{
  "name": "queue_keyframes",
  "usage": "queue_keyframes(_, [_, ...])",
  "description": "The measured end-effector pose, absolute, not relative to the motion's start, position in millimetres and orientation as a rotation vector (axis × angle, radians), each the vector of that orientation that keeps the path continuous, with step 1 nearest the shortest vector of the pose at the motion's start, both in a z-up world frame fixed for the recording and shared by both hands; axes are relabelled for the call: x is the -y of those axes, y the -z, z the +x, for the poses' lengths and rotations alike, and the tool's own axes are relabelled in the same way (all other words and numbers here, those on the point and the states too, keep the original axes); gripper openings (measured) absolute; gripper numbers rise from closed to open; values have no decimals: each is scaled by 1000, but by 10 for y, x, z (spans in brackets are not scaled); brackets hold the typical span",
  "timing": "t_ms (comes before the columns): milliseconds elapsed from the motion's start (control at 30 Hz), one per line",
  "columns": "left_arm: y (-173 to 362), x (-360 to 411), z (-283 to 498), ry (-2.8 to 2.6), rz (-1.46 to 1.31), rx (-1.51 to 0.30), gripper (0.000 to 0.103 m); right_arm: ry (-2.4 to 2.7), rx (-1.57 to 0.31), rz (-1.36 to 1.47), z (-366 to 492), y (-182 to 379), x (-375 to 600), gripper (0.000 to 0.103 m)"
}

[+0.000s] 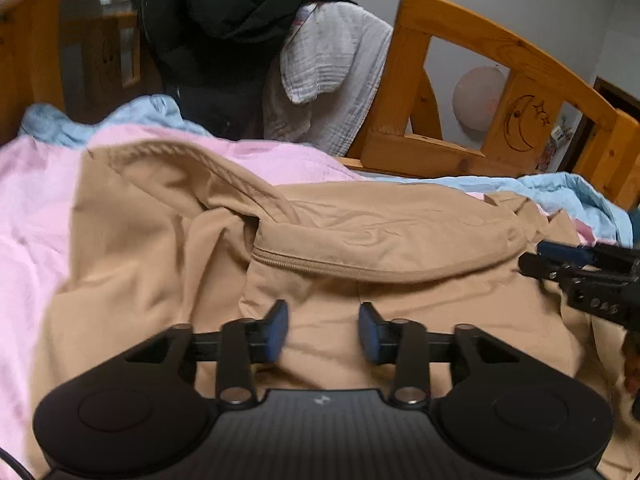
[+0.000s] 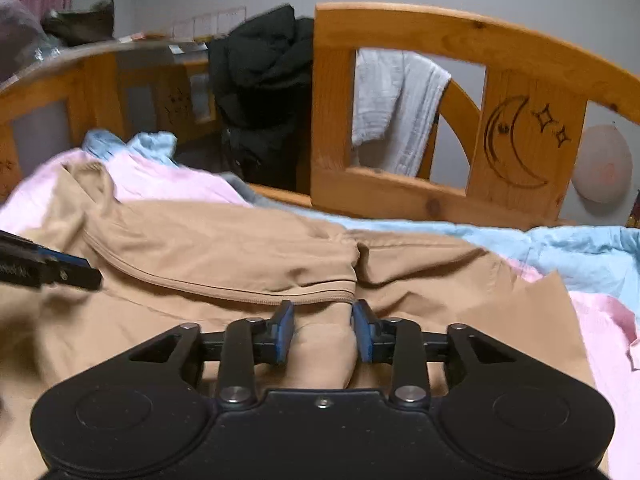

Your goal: Fold large clothes

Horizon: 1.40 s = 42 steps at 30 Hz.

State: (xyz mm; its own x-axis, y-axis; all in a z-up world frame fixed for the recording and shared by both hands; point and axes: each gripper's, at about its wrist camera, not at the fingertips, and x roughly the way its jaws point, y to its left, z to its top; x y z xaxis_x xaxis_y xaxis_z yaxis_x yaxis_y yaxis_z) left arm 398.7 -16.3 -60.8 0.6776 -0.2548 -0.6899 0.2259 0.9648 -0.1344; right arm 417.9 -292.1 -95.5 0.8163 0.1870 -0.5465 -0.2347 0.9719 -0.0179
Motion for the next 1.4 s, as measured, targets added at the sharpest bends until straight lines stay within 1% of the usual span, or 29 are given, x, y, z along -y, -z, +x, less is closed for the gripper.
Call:
queue_keyframes(67, [514, 196, 3888, 253, -15, -769, 60, -249, -561, -97, 4047, 858, 2911, 44])
queue_keyframes(133, [408, 207, 3804, 228, -16, -763, 67, -267, -557, -81, 3924, 765, 2917, 47])
queue_keyframes(200, [295, 202, 3705, 232, -15, -748, 71, -278, -554, -55, 3805, 678, 2915, 51])
queue_keyframes(267, [159, 203, 3594, 229, 3, -728, 80, -288, -548, -43, 3697, 577, 2902, 55])
queue_keyframes(300, [91, 199, 3553, 226, 14, -717, 83, -292, -543, -40, 3646, 529, 2896, 56])
queue_keyframes(367, [-41, 195, 3428, 221, 35, -691, 91, -303, -529, -37, 3529, 426, 2879, 65])
queue_keyframes(500, [-264, 159, 3164, 215, 50, -660, 100, -315, -495, -28, 3238, 212, 2854, 74])
queue_keyframes(533, [-318, 148, 3081, 206, 50, -652, 102, -318, -489, -21, 3143, 161, 2856, 78])
queue_keyframes(567, [-361, 137, 3010, 199, 48, -645, 102, -320, -483, -16, 3050, 113, 2865, 82])
queue_keyframes(600, [-409, 122, 2909, 195, 43, -636, 102, -324, -478, -15, 2956, 75, 2869, 84])
queue_keyframes(667, [-471, 92, 2718, 182, 32, -627, 102, -337, -467, -14, 2714, 3, 2881, 93])
queue_keyframes(733, [-499, 56, 2513, 178, 21, -621, 102, -346, -461, -16, 2466, -34, 2896, 99])
queue_keyframes(833, [-473, 15, 2161, 172, 15, -624, 102, -357, -466, -33, 2039, -43, 2913, 102])
queue_keyframes(1000, [-291, 39, 1584, 200, 88, -661, 102, -358, -535, -86, 1431, 90, 2902, 102])
queue_keyframes(1100, [-148, 107, 1308, 235, 145, -700, 102, -355, -660, -116, 1206, 222, 2845, 102])
queue_keyframes(1233, [81, 165, 1023, 275, 183, -744, 102, -345, -840, -253, 973, 450, 2654, 102])
queue_keyframes(1400, [317, 168, 822, 286, 202, -813, 102, -347, -867, -378, 731, 720, 2471, 102])
